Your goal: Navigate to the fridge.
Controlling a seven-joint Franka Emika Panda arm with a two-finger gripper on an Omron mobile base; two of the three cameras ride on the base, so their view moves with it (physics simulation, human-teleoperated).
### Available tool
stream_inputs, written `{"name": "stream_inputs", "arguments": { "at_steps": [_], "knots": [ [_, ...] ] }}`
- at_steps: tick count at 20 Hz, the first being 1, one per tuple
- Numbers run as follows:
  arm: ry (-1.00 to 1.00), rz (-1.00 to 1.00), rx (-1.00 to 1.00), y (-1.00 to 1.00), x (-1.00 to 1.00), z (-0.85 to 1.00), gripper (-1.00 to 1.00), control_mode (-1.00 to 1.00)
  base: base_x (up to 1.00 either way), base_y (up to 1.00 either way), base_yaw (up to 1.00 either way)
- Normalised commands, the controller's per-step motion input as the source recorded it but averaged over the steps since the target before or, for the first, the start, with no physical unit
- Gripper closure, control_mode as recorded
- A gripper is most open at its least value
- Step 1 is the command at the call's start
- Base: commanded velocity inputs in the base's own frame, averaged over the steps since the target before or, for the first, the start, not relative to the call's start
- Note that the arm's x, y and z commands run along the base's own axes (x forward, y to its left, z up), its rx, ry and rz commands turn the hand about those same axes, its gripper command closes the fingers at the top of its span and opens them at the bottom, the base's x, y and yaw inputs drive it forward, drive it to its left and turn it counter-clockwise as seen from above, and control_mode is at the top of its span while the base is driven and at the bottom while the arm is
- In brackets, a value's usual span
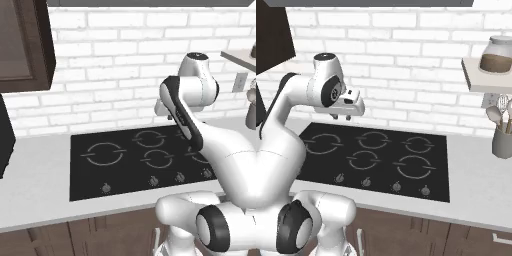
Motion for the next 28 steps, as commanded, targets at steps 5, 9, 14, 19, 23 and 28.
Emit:
{"name": "stream_inputs", "arguments": {
  "at_steps": [5, 9, 14, 19, 23, 28],
  "knots": [
    [-0.17, 0.00, -0.01, -0.01, -0.68, 0.01, -1.00, -1.00, 0.00, 0.00, 0.00],
    [-0.35, 0.00, -0.08, 0.00, -1.00, -0.02, -1.00, -1.00, 0.00, 0.00, 0.00],
    [-0.39, -0.08, 0.00, 0.00, -0.90, -0.20, -1.00, -1.00, 0.00, 0.00, 0.00],
    [-0.21, -0.06, 0.01, 0.00, -0.39, -0.03, -1.00, 1.00, -0.27, 0.08, -0.03],
    [0.00, 0.00, 0.00, 0.00, 0.00, 0.00, -1.00, 1.00, -0.68, 0.97, -0.01],
    [0.00, 0.00, 0.00, 0.00, 0.00, 0.00, -1.00, 1.00, -0.23, 1.00, 0.55]
  ]
}}
